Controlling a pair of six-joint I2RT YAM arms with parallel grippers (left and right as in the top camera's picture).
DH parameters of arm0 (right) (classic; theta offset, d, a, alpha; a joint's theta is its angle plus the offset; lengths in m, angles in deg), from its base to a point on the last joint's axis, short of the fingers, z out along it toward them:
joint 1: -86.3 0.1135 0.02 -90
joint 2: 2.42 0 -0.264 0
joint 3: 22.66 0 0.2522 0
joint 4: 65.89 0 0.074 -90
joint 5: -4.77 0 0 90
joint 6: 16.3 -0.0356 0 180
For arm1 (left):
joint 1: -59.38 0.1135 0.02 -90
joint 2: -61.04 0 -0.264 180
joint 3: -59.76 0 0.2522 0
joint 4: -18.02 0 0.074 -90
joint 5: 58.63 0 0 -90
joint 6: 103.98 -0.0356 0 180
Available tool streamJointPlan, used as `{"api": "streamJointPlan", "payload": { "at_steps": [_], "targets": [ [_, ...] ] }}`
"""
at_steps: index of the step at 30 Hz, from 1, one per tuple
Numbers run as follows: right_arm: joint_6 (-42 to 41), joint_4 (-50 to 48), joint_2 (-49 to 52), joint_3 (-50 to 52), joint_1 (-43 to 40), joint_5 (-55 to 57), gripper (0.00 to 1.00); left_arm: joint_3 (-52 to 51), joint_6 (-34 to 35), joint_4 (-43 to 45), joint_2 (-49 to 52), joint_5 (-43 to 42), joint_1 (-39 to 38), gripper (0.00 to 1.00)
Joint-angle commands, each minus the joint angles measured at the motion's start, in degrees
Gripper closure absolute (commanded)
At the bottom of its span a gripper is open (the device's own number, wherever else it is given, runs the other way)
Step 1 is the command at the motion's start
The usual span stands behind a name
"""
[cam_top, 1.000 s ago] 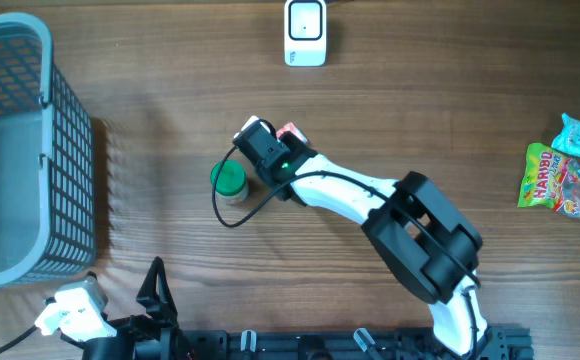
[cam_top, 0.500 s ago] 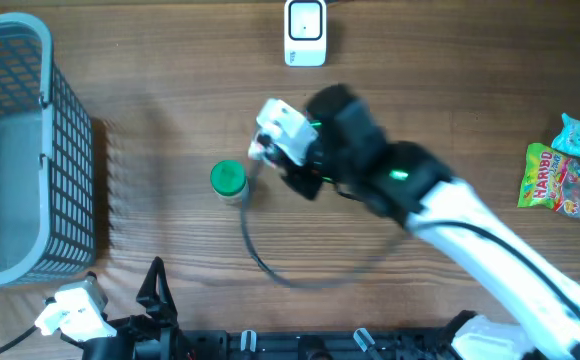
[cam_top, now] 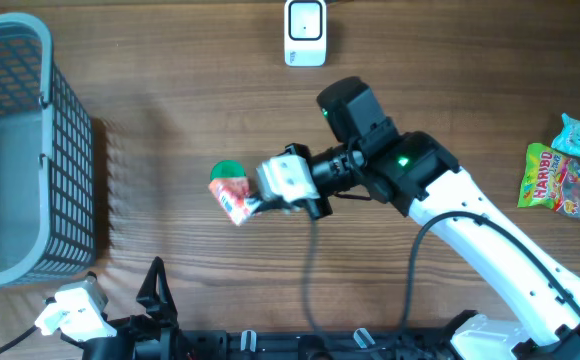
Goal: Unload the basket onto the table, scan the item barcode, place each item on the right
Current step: 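Lift the tissue pack toward the white scanner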
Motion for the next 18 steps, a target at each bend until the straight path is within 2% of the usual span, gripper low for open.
{"api": "streamJointPlan", "payload": {
  "at_steps": [1, 7, 11, 14, 18],
  "targets": [
    [16.02, -0.39, 0.13, 0.15, -3.85, -22.32, 0.96, -0.24, -0.13, 0.20, -0.57, 0.57, -0.37, 0.00],
    [17.11, 0.81, 0.85, 0.15, -6.38, -25.18, 0.96, -0.26, -0.13, 0.20, -0.57, 0.57, -0.37, 0.00],
    [14.53, 1.88, 1.25, 0.15, -6.45, -25.20, 0.96, -0.26, -0.13, 0.20, -0.57, 0.57, -0.37, 0.00],
    [9.18, 1.84, 1.53, 0.15, -6.45, -25.09, 0.96, -0.24, -0.13, 0.20, -0.57, 0.57, -0.37, 0.00],
    [-3.98, 1.38, 2.25, 0.15, -6.45, -20.26, 0.96, -0.24, -0.13, 0.20, -0.57, 0.57, -0.37, 0.00]
  ]
}}
